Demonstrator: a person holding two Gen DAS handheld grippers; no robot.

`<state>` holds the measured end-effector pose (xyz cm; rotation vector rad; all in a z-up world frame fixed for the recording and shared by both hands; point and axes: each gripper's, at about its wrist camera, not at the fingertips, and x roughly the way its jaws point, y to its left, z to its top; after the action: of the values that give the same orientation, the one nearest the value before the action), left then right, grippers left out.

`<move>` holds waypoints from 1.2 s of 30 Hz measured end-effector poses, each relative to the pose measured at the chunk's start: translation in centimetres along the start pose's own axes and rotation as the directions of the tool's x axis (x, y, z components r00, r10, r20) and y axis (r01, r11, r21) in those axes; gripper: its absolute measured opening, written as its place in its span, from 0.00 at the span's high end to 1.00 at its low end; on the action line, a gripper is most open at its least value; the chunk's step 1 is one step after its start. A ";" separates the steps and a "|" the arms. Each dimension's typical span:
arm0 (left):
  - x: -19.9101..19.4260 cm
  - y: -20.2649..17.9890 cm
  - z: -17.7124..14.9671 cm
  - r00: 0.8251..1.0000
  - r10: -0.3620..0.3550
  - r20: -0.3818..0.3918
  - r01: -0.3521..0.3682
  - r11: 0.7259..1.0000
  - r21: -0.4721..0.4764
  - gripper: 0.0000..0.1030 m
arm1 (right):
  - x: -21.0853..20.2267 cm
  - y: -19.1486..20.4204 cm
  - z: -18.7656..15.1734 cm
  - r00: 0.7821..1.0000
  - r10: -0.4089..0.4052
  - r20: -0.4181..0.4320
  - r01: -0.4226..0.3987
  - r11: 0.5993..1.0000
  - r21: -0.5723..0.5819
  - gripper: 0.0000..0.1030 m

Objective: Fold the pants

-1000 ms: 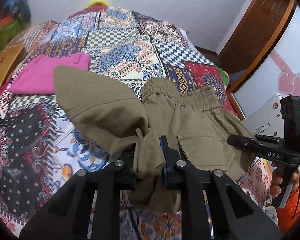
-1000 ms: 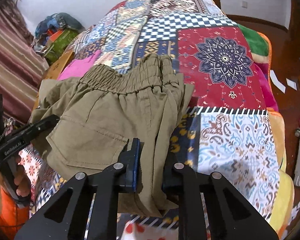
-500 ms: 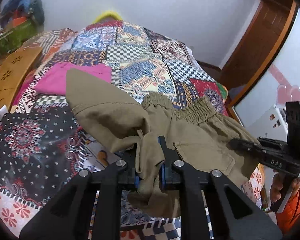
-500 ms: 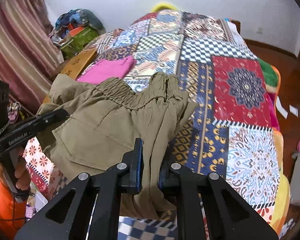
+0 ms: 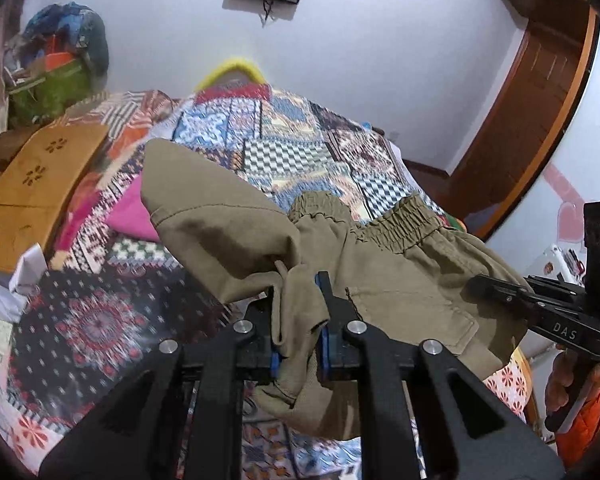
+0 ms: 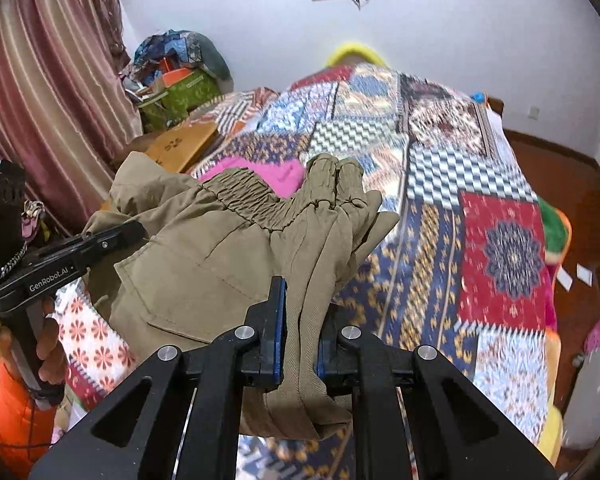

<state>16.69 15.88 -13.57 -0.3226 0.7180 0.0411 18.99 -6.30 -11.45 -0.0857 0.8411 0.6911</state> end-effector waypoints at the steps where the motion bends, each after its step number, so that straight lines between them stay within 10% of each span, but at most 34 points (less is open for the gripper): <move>1: 0.0 0.3 0.4 1.000 0.005 0.005 -0.005 1.000 0.003 0.87 | 0.3 0.3 0.5 1.000 0.001 0.007 -0.001 1.000 -0.005 0.90; 36: 13.2 16.2 13.2 0.984 0.165 0.071 -0.164 0.986 -0.007 0.87 | 15.8 7.2 13.4 0.996 -0.027 0.086 0.037 0.991 -0.125 0.90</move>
<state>32.68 34.32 -17.31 -0.2609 0.6724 0.2089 30.88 12.10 -12.19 -0.1826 0.7137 0.7126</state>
